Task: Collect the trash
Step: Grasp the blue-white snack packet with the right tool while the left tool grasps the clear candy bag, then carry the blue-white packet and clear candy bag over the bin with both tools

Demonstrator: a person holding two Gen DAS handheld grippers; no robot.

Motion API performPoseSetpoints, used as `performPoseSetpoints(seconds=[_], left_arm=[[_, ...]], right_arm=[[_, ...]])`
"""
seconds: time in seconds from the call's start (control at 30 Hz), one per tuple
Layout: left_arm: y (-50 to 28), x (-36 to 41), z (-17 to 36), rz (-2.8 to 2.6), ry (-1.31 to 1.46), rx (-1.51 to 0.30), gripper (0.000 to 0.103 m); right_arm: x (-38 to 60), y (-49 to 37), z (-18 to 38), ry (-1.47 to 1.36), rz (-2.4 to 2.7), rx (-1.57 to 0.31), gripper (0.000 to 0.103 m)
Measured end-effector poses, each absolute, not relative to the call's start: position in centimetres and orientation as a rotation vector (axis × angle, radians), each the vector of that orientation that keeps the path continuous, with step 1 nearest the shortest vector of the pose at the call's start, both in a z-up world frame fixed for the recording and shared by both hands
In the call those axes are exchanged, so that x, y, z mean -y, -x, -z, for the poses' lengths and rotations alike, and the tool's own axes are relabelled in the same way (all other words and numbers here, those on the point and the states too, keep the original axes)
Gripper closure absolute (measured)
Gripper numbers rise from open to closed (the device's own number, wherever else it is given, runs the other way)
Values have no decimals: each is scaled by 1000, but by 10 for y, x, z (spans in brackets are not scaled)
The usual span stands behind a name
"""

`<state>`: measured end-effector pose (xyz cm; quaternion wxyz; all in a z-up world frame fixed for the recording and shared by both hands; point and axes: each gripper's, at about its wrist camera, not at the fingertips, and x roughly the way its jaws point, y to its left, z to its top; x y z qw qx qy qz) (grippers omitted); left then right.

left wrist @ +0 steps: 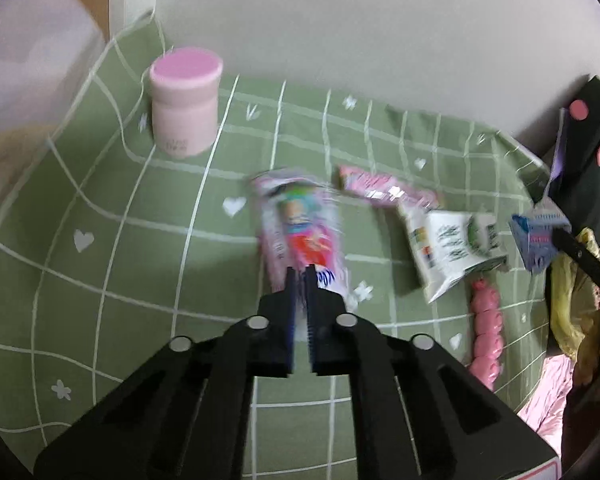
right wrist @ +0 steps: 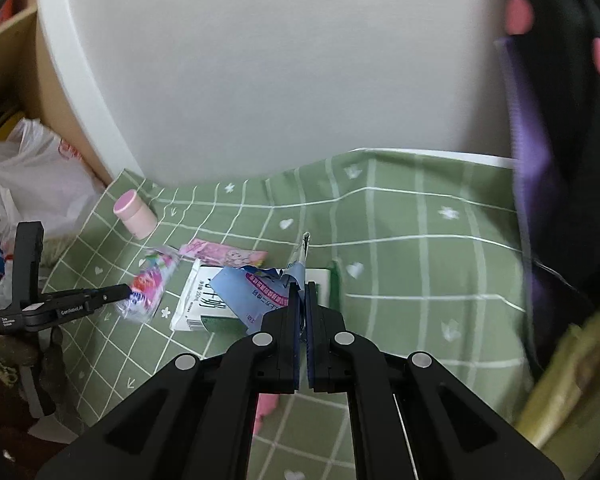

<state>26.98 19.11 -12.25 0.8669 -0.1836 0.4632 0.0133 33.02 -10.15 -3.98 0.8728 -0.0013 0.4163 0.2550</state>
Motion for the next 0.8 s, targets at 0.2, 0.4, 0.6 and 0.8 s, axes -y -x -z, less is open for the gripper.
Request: performPoseSetpoints(seconds=[0.2, 0.4, 0.6, 0.8], left_arm=[[-270, -178, 65, 4, 333, -808, 101], [-278, -122, 4, 187, 245, -676, 101], [-286, -32, -34, 444, 133, -612, 101], [-288, 55, -57, 673, 62, -595, 100]], right_arm=[[141, -307, 7, -22, -478, -783, 99], [184, -282, -31, -28, -398, -671, 99], [237, -254, -60, -31, -287, -582, 99], [288, -228, -77, -42, -143, -529, 99]])
